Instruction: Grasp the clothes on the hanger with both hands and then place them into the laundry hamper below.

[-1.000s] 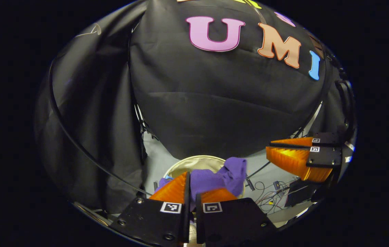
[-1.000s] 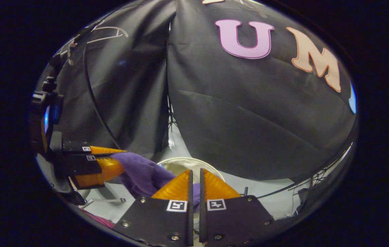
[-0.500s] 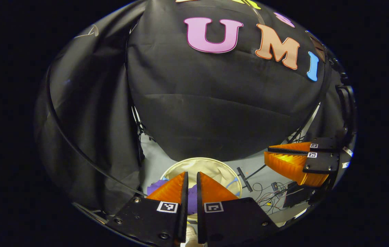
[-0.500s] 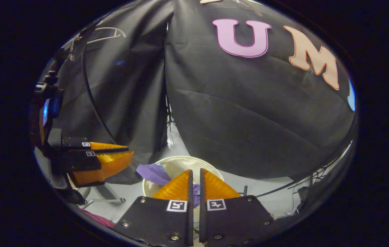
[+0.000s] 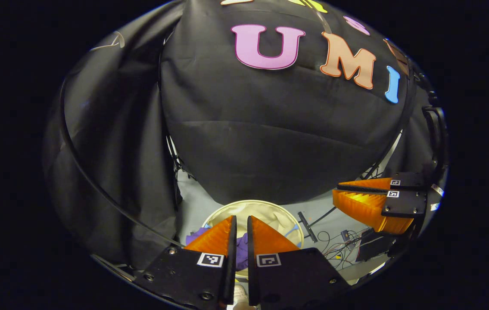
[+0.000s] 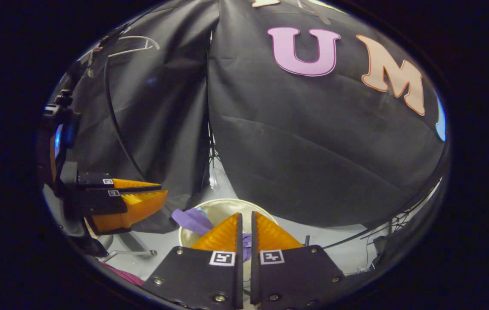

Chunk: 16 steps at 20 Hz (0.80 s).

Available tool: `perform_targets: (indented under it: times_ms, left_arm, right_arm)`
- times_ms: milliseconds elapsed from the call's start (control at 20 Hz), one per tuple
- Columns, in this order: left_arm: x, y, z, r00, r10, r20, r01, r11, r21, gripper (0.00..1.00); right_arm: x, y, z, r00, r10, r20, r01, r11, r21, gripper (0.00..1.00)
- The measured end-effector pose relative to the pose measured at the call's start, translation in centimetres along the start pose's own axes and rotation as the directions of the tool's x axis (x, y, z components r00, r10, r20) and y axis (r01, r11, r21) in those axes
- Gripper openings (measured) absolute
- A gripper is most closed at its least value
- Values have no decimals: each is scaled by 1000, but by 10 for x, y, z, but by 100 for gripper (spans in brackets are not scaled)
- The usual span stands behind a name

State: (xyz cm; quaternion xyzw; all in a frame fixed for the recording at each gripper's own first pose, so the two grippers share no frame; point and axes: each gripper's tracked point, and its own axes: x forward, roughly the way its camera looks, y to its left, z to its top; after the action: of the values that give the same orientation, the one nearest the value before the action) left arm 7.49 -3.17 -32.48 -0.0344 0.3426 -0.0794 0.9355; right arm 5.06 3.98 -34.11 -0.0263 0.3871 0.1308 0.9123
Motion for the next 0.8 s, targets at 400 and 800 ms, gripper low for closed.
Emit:
perform_targets:
  times_ms: [400,800]
  left_arm:
    - [-12,8,33,992,-16,125,15,1000,8,13]
    - [-52,-10,104,947,-61,315,54,998,31,13]
  right_arm:
    - [-21,-6,28,997,-28,77,29,999,-15,7]
    - [-66,-15,92,967,-72,245,79,997,-17,7]
